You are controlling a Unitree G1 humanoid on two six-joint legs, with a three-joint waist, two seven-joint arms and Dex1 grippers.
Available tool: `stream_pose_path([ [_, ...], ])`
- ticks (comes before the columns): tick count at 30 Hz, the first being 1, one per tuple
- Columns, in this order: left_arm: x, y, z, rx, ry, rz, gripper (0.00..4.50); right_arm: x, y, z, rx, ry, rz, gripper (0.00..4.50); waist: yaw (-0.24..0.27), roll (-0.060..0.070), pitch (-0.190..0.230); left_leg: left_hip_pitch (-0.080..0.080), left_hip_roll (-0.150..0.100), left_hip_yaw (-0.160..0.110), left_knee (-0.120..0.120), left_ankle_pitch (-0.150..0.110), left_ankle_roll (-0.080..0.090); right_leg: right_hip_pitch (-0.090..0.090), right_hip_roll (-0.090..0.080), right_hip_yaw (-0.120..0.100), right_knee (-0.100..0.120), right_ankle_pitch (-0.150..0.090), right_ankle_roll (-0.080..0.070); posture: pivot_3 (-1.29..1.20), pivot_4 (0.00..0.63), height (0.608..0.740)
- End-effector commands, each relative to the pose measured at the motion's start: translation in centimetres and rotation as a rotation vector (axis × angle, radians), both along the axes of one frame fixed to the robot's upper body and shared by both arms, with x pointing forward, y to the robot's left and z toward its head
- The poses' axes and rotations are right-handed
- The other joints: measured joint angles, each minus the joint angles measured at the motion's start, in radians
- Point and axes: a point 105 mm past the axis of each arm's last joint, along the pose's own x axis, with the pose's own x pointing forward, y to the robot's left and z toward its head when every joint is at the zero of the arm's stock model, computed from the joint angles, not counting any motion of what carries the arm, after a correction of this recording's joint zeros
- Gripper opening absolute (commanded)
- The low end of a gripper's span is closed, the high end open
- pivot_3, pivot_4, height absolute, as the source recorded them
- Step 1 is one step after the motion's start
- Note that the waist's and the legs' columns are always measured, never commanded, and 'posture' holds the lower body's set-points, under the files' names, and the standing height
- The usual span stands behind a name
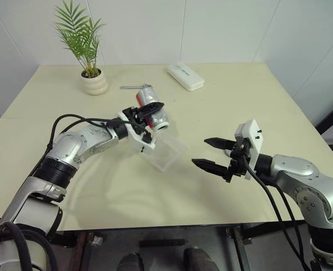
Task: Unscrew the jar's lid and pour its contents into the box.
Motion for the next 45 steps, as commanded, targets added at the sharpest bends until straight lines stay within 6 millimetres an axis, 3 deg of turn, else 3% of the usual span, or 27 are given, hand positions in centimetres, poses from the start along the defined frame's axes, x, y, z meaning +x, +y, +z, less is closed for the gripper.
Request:
stream_pose_path([
  [1, 0.0, -0.2, -1.2, 0.070, -0.147, -0.004, 1.93, -0.1, -0.1, 1.3, 0.053, -0.052, -0.019, 4.49, 0.001, 0.000, 0.000, 0.000, 0.000, 0.000, 0.000, 0.000, 0.000, 0.000, 0.000, 0.000, 0.000, 0.000, 0.000, 0.00, 0.150, 0.740],
  [6, -1.0, -1.1, -2.3, 0.133, -0.295, -0.060, 1.93, 0.0, -0.1, 1.4, 0.074, -0.055, -0.038, 4.49, 0.002, 0.000, 0.000, 0.000, 0.000, 0.000, 0.000, 0.000, 0.000, 0.000, 0.000, 0.000, 0.000, 0.000, 0.000, 0.00, 0.150, 0.740],
  [8, -0.4, -0.9, -3.5, 0.185, -0.287, -0.040, 1.93, 0.1, -0.2, 1.7, 0.102, -0.057, -0.047, 4.49, 0.002, 0.000, 0.000, 0.000, 0.000, 0.000, 0.000, 0.000, 0.000, 0.000, 0.000, 0.000, 0.000, 0.000, 0.000, 0.00, 0.150, 0.740],
  [15, 0.5, 0.0, -1.7, 0.108, -0.281, 0.023, 1.93, 0.0, 0.1, 1.8, 0.145, -0.050, -0.049, 4.49, 0.002, 0.000, 0.000, 0.000, 0.000, 0.000, 0.000, 0.000, 0.000, 0.000, 0.000, 0.000, 0.001, 0.000, 0.000, 0.00, 0.150, 0.740],
  [18, -0.1, 0.2, -1.2, 0.111, -0.276, 0.004, 1.93, -0.1, 0.0, 1.8, 0.155, -0.048, -0.056, 4.49, 0.001, 0.000, 0.000, 0.000, 0.000, 0.000, 0.000, 0.000, 0.000, 0.000, 0.000, 0.000, 0.001, 0.000, 0.000, 0.00, 0.150, 0.740],
  [23, 1.3, 3.1, 3.0, -0.283, 0.051, 0.079, 1.93, -0.3, -0.2, 1.3, 0.128, -0.039, -0.044, 4.49, 0.001, 0.000, 0.000, 0.000, 0.000, 0.001, 0.000, 0.000, 0.000, 0.000, 0.000, 0.000, 0.001, 0.000, 0.000, 0.00, 0.150, 0.740],
  [25, 2.1, 4.3, 3.5, -0.457, 0.272, 0.103, 1.93, -0.4, -0.3, 1.1, 0.107, -0.036, -0.037, 4.49, 0.003, 0.000, 0.000, 0.000, 0.000, 0.001, 0.001, 0.000, 0.000, 0.000, 0.000, 0.000, 0.002, 0.000, 0.000, 0.00, 0.150, 0.740],
  [27, 2.6, 4.8, 3.4, -0.516, 0.392, 0.116, 1.93, -0.4, -0.4, 1.0, 0.096, -0.036, -0.035, 4.49, 0.001, 0.000, 0.000, 0.000, 0.000, 0.001, 0.002, 0.000, 0.000, 0.000, 0.000, -0.001, 0.002, 0.000, 0.000, 0.00, 0.150, 0.740],
  [29, 3.8, 6.3, 2.5, -0.710, 0.635, 0.172, 1.93, -0.4, -0.6, 0.9, 0.083, -0.036, -0.033, 4.49, 0.001, 0.000, 0.000, 0.000, 0.000, 0.001, 0.002, 0.000, 0.000, 0.001, 0.000, -0.001, 0.002, 0.000, 0.000, 0.00, 0.150, 0.740],
  [31, 5.1, 8.3, 0.4, -1.026, 1.017, 0.188, 1.93, -0.3, -0.8, 0.7, 0.057, -0.038, -0.029, 4.49, 0.001, 0.000, 0.000, 0.000, 0.000, 0.000, 0.003, 0.000, 0.000, 0.001, 0.000, -0.001, 0.003, 0.000, 0.000, 0.00, 0.150, 0.740],
  [33, 5.3, 9.2, -0.9, -1.250, 1.264, 0.138, 1.93, -0.2, -0.9, 0.6, 0.046, -0.039, -0.028, 4.49, -0.006, 0.000, 0.000, 0.000, 0.000, 0.000, 0.004, 0.000, 0.000, 0.001, 0.001, -0.001, 0.003, 0.000, 0.000, 0.00, 0.150, 0.740],
  [36, 5.8, 12.8, -1.3, -1.605, 1.350, 0.041, 1.93, 0.0, -1.0, 0.4, 0.015, -0.050, -0.022, 4.49, -0.017, 0.000, 0.000, 0.000, 0.000, -0.002, 0.003, 0.000, 0.000, 0.001, 0.002, -0.001, 0.003, 0.000, 0.000, 0.00, 0.150, 0.740],
  [38, 6.0, 14.4, -1.7, -1.751, 1.362, 0.011, 1.93, 0.0, -1.1, 0.4, 0.003, -0.058, -0.020, 4.49, -0.023, 0.000, 0.000, 0.000, 0.000, -0.003, 0.003, 0.000, 0.000, 0.001, 0.002, -0.001, 0.003, 0.000, 0.000, 0.00, 0.150, 0.740],
  [39, 6.1, 14.7, -1.8, -1.779, 1.366, 0.004, 1.93, 0.1, -1.1, 0.4, 0.000, -0.061, -0.020, 4.49, -0.024, 0.000, 0.000, 0.000, 0.000, -0.003, 0.003, 0.000, 0.000, 0.001, 0.002, -0.002, 0.003, 0.000, 0.000, 0.00, 0.150, 0.740],
  [42, 5.9, 18.6, -2.9, -1.852, 1.226, 0.113, 1.93, 0.1, -1.6, -0.1, -0.077, -0.086, 0.001, 4.49, -0.023, -0.001, 0.000, 0.000, 0.000, -0.003, 0.004, 0.000, 0.000, 0.001, 0.001, -0.002, 0.002, 0.000, 0.000, 0.00, 0.150, 0.740],
  [45, 5.8, 20.1, -3.3, -1.845, 1.174, 0.165, 1.93, 0.3, -1.9, -0.3, -0.104, -0.094, 0.007, 4.49, -0.026, -0.001, 0.000, 0.000, 0.000, -0.003, 0.003, 0.000, 0.000, 0.002, 0.001, -0.002, 0.001, 0.000, 0.000, 0.00, 0.150, 0.740],
])
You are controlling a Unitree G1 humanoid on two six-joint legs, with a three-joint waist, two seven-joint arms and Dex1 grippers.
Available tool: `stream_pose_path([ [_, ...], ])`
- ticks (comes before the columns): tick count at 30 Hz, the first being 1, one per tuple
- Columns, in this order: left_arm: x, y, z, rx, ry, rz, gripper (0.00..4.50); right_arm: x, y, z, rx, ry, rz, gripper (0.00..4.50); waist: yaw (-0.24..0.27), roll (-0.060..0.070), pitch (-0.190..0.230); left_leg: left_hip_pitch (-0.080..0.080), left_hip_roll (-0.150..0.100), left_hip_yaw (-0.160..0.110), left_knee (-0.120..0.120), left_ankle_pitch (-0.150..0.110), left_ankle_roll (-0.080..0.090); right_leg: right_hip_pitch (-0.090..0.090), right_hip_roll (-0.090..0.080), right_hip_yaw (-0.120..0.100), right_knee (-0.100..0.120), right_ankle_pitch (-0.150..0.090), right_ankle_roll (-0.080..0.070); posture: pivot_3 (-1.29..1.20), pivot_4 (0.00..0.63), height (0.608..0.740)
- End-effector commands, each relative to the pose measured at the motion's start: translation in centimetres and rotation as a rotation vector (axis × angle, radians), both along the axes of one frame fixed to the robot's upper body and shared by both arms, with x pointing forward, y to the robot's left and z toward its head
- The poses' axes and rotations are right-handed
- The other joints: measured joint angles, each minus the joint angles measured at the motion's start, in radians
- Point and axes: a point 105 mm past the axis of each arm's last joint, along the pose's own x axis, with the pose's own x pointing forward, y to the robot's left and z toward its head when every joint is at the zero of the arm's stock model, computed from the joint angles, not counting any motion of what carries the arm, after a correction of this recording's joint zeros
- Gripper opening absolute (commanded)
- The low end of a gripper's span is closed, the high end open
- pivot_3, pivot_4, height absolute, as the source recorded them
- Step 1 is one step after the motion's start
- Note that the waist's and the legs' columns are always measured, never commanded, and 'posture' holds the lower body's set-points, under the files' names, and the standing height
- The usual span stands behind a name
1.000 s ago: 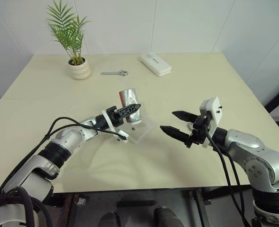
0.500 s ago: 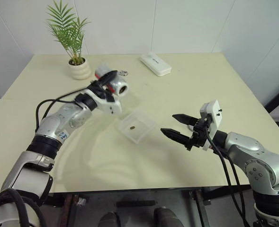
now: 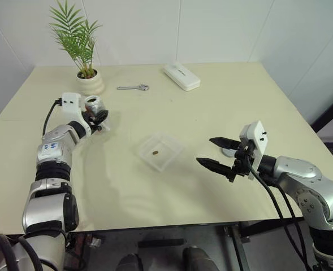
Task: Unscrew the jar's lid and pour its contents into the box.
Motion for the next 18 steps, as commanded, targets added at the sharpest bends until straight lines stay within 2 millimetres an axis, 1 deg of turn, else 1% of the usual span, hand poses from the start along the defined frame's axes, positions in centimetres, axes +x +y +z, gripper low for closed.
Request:
stream_pose_path([
  [1, -0.1, 1.6, 1.4, 0.053, -0.058, 0.058, 1.93, 0.0, -0.2, 0.5, -0.018, -0.043, 0.015, 4.49, 0.002, 0.000, 0.000, 0.000, 0.000, 0.000, 0.000, 0.000, 0.000, 0.000, 0.000, 0.000, 0.000, 0.000, 0.000, 0.00, 0.150, 0.740],
  [3, -0.3, 2.3, 1.3, 0.033, -0.081, 0.077, 1.93, 0.2, -0.3, 0.6, -0.012, -0.045, 0.012, 4.49, 0.005, 0.000, 0.000, 0.000, 0.000, 0.000, 0.000, 0.000, 0.000, 0.000, 0.000, -0.001, 0.000, 0.000, 0.000, 0.00, 0.150, 0.740],
  [5, -0.5, 2.5, 1.2, 0.011, -0.097, 0.075, 1.93, 0.2, -0.2, 0.6, -0.010, -0.047, 0.012, 4.49, 0.010, 0.000, 0.000, 0.000, 0.000, 0.000, 0.000, 0.000, 0.000, 0.000, 0.000, -0.001, 0.000, 0.000, 0.000, 0.00, 0.150, 0.740],
  [9, -0.7, 3.1, -0.2, 0.085, -0.054, 0.099, 1.93, 0.2, 0.0, 0.7, -0.002, -0.047, 0.016, 4.49, 0.018, -0.001, 0.000, 0.000, 0.000, 0.000, 0.000, 0.000, 0.000, 0.000, 0.000, -0.001, 0.000, 0.000, 0.000, 0.00, 0.150, 0.740],
  [11, -1.0, 3.4, -0.8, 0.070, -0.046, 0.101, 2.65, 0.2, 0.0, 0.7, 0.000, -0.049, 0.015, 4.50, 0.020, -0.001, 0.000, 0.000, 0.000, 0.000, 0.000, 0.000, 0.000, 0.000, 0.000, -0.001, 0.000, 0.000, 0.000, 0.00, 0.150, 0.740],
  [12, -1.1, 3.6, -0.9, 0.067, -0.044, 0.107, 2.87, 0.2, 0.0, 0.7, 0.001, -0.050, 0.014, 4.50, 0.020, -0.001, 0.000, 0.000, 0.000, 0.000, 0.000, 0.000, 0.000, 0.000, 0.000, -0.001, 0.000, 0.000, 0.000, 0.00, 0.150, 0.740],
  [17, -1.5, 4.1, -0.9, 0.102, -0.046, 0.105, 4.35, 0.2, 0.1, 0.8, 0.012, -0.048, 0.021, 4.50, 0.024, -0.001, 0.000, 0.000, 0.000, 0.000, 0.000, 0.000, 0.000, 0.000, 0.000, -0.001, 0.000, 0.000, 0.000, 0.00, 0.150, 0.740],
  [18, -1.6, 4.2, -0.9, 0.108, -0.047, 0.107, 4.47, 0.2, 0.2, 0.8, 0.014, -0.048, 0.023, 4.50, 0.024, -0.001, 0.000, 0.000, 0.000, 0.000, 0.000, 0.000, 0.000, 0.000, 0.000, -0.001, 0.000, 0.000, 0.000, 0.00, 0.150, 0.740],
])
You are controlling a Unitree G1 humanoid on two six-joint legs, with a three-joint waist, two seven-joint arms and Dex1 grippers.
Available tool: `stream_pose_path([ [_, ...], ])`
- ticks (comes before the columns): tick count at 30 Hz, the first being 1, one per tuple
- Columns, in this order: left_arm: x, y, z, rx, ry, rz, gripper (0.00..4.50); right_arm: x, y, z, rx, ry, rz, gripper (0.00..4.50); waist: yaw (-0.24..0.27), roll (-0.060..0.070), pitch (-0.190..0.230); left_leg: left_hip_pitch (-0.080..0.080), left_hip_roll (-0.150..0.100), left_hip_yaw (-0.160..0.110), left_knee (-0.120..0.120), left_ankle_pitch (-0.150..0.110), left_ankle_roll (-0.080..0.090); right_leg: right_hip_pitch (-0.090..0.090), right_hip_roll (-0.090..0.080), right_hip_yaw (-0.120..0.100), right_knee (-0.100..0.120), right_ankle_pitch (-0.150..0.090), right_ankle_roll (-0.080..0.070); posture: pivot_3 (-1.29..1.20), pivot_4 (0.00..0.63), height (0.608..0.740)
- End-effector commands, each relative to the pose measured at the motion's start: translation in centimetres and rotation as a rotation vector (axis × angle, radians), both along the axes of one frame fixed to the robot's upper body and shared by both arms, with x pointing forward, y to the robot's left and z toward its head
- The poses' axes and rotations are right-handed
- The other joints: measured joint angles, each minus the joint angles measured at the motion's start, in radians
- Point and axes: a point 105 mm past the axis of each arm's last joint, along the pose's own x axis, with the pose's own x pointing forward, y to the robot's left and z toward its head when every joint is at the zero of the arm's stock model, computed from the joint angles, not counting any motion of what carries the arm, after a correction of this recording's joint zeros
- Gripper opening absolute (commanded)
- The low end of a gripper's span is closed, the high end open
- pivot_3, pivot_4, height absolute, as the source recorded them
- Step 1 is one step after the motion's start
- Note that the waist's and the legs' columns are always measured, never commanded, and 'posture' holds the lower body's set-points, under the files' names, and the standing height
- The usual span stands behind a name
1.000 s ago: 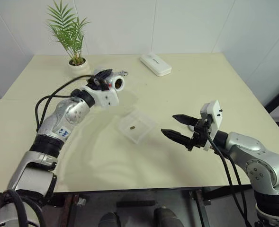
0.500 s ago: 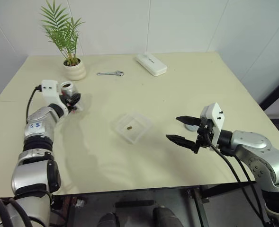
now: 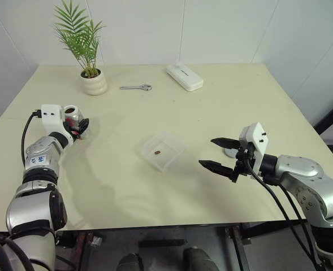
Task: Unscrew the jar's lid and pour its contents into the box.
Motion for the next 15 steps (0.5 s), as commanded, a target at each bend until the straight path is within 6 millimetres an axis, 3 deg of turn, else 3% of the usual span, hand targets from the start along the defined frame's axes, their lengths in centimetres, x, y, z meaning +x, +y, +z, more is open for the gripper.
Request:
stream_pose_path([
  [1, -0.5, 1.3, 1.6, 0.057, -0.051, 0.023, 4.47, -0.1, 0.4, 0.9, 0.019, -0.036, 0.024, 4.50, 0.000, 0.000, 0.000, 0.000, 0.000, 0.000, 0.000, 0.000, 0.000, 0.000, 0.000, 0.000, 0.000, 0.000, 0.000, 0.00, 0.150, 0.740],
  [6, -1.6, 2.4, 1.2, 0.099, -0.027, 0.017, 4.47, -0.3, 0.5, 1.0, 0.027, -0.036, 0.028, 4.50, -0.005, 0.000, 0.000, 0.000, 0.000, 0.000, 0.000, 0.000, 0.000, 0.000, 0.000, 0.000, 0.000, 0.000, 0.000, 0.00, 0.150, 0.740],
  [8, -2.6, 3.7, 0.3, 0.216, 0.029, 0.039, 4.47, -0.4, 0.5, 1.0, 0.028, -0.033, 0.029, 4.50, -0.009, 0.000, 0.000, 0.000, 0.000, 0.000, -0.001, 0.000, 0.000, 0.000, 0.000, 0.000, 0.000, 0.000, 0.000, 0.00, 0.150, 0.740],
  [11, -4.1, 5.1, -0.3, 0.201, 0.064, 0.054, 4.47, -0.5, 0.1, 0.8, 0.017, -0.031, 0.022, 4.50, -0.010, 0.000, 0.000, 0.000, 0.000, 0.001, -0.001, 0.000, 0.000, -0.001, 0.000, 0.000, 0.000, 0.000, 0.000, 0.00, 0.150, 0.740],
  [15, -6.6, 5.2, -0.2, 0.280, 0.063, -0.043, 4.47, -0.8, -1.1, 0.7, -0.003, -0.016, 0.006, 4.50, -0.004, -0.001, 0.000, 0.000, 0.000, 0.001, 0.000, 0.000, 0.000, 0.000, 0.000, 0.000, 0.000, 0.000, 0.000, 0.00, 0.150, 0.740],
])
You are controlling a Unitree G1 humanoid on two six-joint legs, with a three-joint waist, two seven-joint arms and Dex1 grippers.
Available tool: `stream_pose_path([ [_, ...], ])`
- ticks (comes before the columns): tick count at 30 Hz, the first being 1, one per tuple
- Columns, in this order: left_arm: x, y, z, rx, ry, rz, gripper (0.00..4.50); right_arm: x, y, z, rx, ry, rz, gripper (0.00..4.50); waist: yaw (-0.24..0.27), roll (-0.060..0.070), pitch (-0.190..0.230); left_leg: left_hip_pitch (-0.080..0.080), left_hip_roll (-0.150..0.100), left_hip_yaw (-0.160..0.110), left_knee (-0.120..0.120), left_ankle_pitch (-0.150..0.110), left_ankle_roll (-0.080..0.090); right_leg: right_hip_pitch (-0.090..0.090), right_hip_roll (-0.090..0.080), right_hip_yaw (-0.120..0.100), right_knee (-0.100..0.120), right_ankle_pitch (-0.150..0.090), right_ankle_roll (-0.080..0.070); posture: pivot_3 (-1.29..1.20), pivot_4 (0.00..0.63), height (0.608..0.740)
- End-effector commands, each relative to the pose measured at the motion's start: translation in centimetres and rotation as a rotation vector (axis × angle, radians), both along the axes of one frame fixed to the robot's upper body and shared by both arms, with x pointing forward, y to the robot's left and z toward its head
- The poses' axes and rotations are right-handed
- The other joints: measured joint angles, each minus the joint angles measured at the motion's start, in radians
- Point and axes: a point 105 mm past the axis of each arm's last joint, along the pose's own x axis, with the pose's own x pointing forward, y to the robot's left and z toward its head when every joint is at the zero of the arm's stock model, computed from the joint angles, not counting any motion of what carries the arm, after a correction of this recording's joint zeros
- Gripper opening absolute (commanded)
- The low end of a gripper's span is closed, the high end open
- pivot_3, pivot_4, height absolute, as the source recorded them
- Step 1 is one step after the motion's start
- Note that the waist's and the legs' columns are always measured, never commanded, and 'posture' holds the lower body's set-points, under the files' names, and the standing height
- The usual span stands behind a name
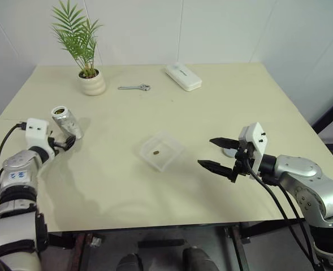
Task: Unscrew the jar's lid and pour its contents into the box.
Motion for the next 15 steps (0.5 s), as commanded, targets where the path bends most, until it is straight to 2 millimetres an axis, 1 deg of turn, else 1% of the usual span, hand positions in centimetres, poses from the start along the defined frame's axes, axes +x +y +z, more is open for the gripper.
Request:
stream_pose_path([
  [1, -2.2, -0.2, 2.8, 0.105, -0.052, -0.131, 4.47, -0.7, -1.3, 0.9, -0.017, -0.022, -0.004, 4.50, 0.002, 0.000, 0.000, 0.000, 0.000, 0.000, 0.000, 0.000, 0.000, 0.000, 0.000, 0.000, 0.000, 0.000, 0.000, 0.00, 0.150, 0.740],
  [2, -3.1, -0.5, 2.8, 0.155, -0.032, -0.177, 4.47, -0.8, -1.6, 0.9, -0.025, -0.018, -0.005, 4.50, 0.000, 0.000, 0.000, 0.000, 0.000, 0.000, 0.000, 0.000, 0.000, 0.000, 0.000, 0.000, 0.000, 0.000, 0.000, 0.00, 0.150, 0.740],
  [4, -4.1, -1.0, 2.8, 0.214, -0.011, -0.229, 4.47, -0.7, -2.3, 1.0, -0.034, -0.012, -0.005, 4.50, 0.002, -0.001, 0.000, 0.000, 0.000, 0.001, -0.001, 0.000, 0.000, 0.000, 0.000, 0.000, 0.000, 0.000, -0.001, 0.00, 0.150, 0.740],
  [7, -4.9, -2.1, 3.1, 0.276, -0.023, -0.300, 4.47, -0.6, -2.8, 0.7, -0.063, -0.010, -0.004, 4.50, 0.006, -0.001, -0.001, 0.002, 0.000, 0.000, -0.001, 0.000, 0.000, 0.001, 0.000, 0.000, 0.000, 0.000, -0.002, 0.00, 0.150, 0.740],
  [8, -5.0, -3.2, 3.4, 0.325, -0.043, -0.352, 4.47, -0.5, -3.1, 0.7, -0.072, -0.016, -0.003, 4.50, 0.006, -0.001, -0.001, 0.002, 0.000, 0.000, 0.000, 0.000, 0.000, 0.001, 0.000, -0.001, 0.000, 0.001, -0.003, 0.00, 0.150, 0.740],
  [10, -6.0, -6.1, 4.3, 0.367, -0.096, -0.538, 4.47, -1.1, -2.6, 1.5, -0.085, -0.109, 0.037, 4.50, 0.005, -0.001, 0.000, 0.002, 0.000, 0.000, 0.000, 0.000, 0.000, 0.001, 0.000, -0.001, -0.001, 0.002, -0.003, 0.00, 0.150, 0.740],
  [11, -6.3, -7.3, 4.6, 0.373, -0.113, -0.599, 4.47, -1.3, -2.6, 1.9, -0.089, -0.151, 0.057, 4.50, 0.005, -0.001, 0.000, 0.001, 0.000, 0.001, 0.000, 0.000, 0.000, 0.001, 0.000, 0.000, -0.002, 0.003, -0.003, 0.00, 0.150, 0.740],
  [12, -6.6, -8.2, 4.7, 0.361, -0.104, -0.649, 4.47, -1.6, -2.8, 1.8, -0.104, -0.154, 0.076, 4.50, 0.005, -0.001, 0.000, 0.001, 0.000, 0.001, 0.000, 0.000, 0.000, 0.001, 0.000, 0.000, -0.002, 0.003, -0.003, 0.00, 0.150, 0.740],
  [13, -7.1, -9.0, 4.8, 0.394, -0.097, -0.712, 4.47, -1.8, -2.8, 1.5, -0.135, -0.141, 0.094, 4.50, 0.005, -0.001, 0.000, 0.001, 0.000, 0.000, 0.000, 0.000, 0.000, 0.001, 0.000, 0.000, -0.002, 0.003, -0.003, 0.00, 0.150, 0.740],
  [15, -8.3, -10.5, 5.1, 0.372, -0.094, -0.849, 4.47, -2.3, -3.0, 1.0, -0.176, -0.097, 0.143, 4.50, 0.004, -0.001, 0.000, 0.002, 0.000, 0.001, 0.000, 0.000, 0.001, 0.001, 0.000, 0.000, -0.002, 0.003, -0.003, 0.00, 0.150, 0.740],
])
